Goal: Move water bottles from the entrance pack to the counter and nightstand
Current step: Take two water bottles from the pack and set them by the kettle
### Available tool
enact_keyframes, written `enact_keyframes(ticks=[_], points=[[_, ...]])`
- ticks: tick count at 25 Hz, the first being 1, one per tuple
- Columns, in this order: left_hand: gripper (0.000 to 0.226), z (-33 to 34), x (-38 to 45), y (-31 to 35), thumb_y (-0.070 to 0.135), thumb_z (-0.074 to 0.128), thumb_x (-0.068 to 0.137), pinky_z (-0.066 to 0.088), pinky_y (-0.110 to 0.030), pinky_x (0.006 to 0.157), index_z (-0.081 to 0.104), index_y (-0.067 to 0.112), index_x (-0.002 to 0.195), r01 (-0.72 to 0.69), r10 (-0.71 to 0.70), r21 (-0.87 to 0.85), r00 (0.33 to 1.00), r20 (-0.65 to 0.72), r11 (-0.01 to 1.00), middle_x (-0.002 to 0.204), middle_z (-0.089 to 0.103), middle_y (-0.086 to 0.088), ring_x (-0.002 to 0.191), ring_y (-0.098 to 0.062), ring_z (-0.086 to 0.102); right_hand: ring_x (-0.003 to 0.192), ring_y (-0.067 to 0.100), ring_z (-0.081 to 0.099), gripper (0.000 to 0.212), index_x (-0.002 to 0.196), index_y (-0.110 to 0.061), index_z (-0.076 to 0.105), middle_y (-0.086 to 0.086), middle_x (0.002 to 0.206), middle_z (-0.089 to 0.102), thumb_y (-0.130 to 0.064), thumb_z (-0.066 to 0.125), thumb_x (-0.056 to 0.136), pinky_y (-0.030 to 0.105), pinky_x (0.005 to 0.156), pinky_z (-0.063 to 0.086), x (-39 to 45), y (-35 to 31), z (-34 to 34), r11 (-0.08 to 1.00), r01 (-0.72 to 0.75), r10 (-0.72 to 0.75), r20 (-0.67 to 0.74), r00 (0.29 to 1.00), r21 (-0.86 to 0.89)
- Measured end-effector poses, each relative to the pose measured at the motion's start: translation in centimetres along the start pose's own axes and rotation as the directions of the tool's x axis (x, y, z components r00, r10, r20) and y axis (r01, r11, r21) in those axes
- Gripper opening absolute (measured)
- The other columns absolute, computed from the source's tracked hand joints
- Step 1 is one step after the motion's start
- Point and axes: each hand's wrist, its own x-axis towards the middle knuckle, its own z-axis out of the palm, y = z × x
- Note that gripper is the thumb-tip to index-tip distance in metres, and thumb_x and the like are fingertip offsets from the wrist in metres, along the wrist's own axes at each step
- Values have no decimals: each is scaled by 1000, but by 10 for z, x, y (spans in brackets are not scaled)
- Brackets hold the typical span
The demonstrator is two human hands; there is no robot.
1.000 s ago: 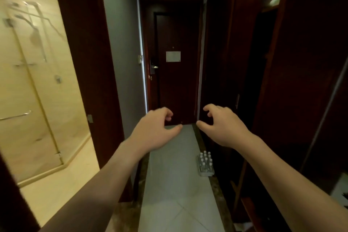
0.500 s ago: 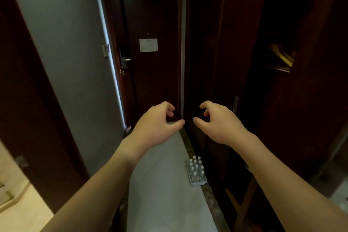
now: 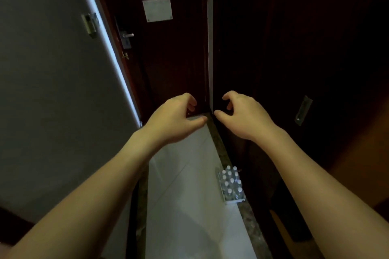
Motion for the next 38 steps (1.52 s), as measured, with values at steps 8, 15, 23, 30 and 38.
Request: enact_keyframes(ticks=[8, 15, 23, 30, 38], points=[[37, 134, 117, -75, 48, 67, 80, 50, -24, 70, 60, 23, 105, 92, -66, -124, 977, 201, 988, 97, 60, 11, 85, -7, 59, 86, 17, 58, 47, 124, -16, 58, 3, 103, 66, -47, 61, 88, 29, 68, 42, 101, 101, 81, 979, -196, 200, 103, 974, -48], [26, 232, 261, -133, 43, 66, 79, 43, -20, 59, 58, 25, 96, 36, 51, -258, 945, 322, 965, 88, 59, 13, 74, -6, 56, 94, 20, 62, 41, 118, -17, 61, 0, 100, 65, -45, 62, 87, 34, 77, 51, 208, 169, 166, 897, -441, 442, 82, 893, -32], [47, 410, 294, -202, 45, 70, 76, 45, -20, 83, 57, 22, 115, 180, 52, -370, 842, 537, 911, 108, 61, 9, 100, -8, 58, 101, 23, 66, 34, 121, -15, 64, 4, 109, 72, -34, 61, 93, 29, 82, 44, 252, 277, 301, 795, -607, 606, 75, 792, -11], [73, 685, 193, -316, 49, 61, 83, 36, -19, 96, 29, 26, 144, 217, -2, -193, 671, 742, 957, 138, 45, 10, 122, -9, 44, 119, 18, 57, 49, 136, -21, 51, 1, 134, 58, -46, 55, 94, 31, 95, 50, 153, 442, 555, 666, -741, 741, 198, 642, -89], [96, 1022, 89, -456, 34, 85, 62, 49, -12, 73, 32, 35, 143, 106, 120, -270, 702, 702, 957, 126, 64, 12, 95, -5, 68, 115, 7, 59, 63, 130, -30, 53, -15, 124, 60, -39, 81, 74, 27, 90, 51, 39, 672, 855, 496, -841, 815, 220, 537, 214]])
